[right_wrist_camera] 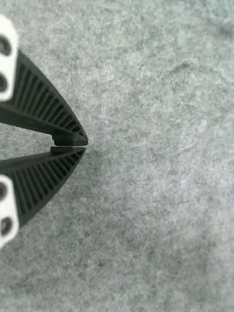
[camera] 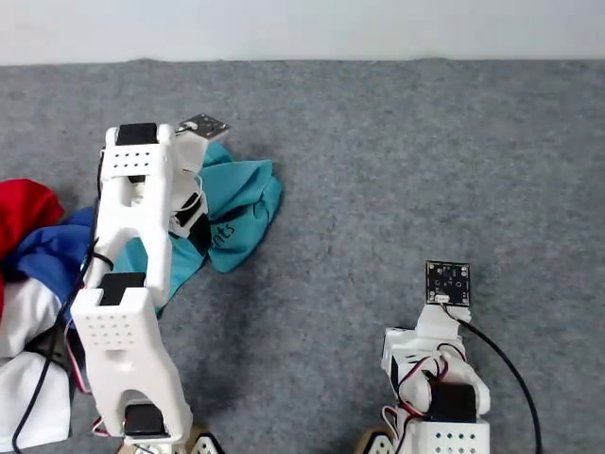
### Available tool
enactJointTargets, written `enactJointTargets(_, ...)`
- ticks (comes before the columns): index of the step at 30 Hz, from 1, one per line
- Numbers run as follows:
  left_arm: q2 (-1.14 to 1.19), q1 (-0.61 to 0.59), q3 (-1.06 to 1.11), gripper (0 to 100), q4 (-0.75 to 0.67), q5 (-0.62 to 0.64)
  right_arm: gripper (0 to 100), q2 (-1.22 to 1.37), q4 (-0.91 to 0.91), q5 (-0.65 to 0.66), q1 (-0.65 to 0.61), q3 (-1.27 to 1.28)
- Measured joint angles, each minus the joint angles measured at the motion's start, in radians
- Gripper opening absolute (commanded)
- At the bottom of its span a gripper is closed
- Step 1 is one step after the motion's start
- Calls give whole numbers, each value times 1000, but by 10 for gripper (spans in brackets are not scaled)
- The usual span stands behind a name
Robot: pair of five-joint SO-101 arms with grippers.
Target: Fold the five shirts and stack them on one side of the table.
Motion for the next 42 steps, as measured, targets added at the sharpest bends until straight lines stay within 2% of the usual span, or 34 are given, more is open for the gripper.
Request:
enactJointTargets(6, 98, 0, 5, 197, -46, 0, 9, 0, 0, 0, 0, 0)
enactJointTargets(14, 192, 0, 3, 122, -114, 0, 9, 0, 0, 0, 0, 0)
enactJointTargets(19, 204, 6, 0, 15, -115, 0, 9, 0, 0, 0, 0, 0)
enactJointTargets(26, 204, 21, -25, 13, -81, 2, 9, 0, 0, 0, 0, 0)
enactJointTargets(34, -28, 117, -51, 13, 0, 2, 9, 0, 0, 0, 0, 0)
enactJointTargets(42, -402, 118, 77, 13, 3, 0, 9, 0, 0, 0, 0, 0)
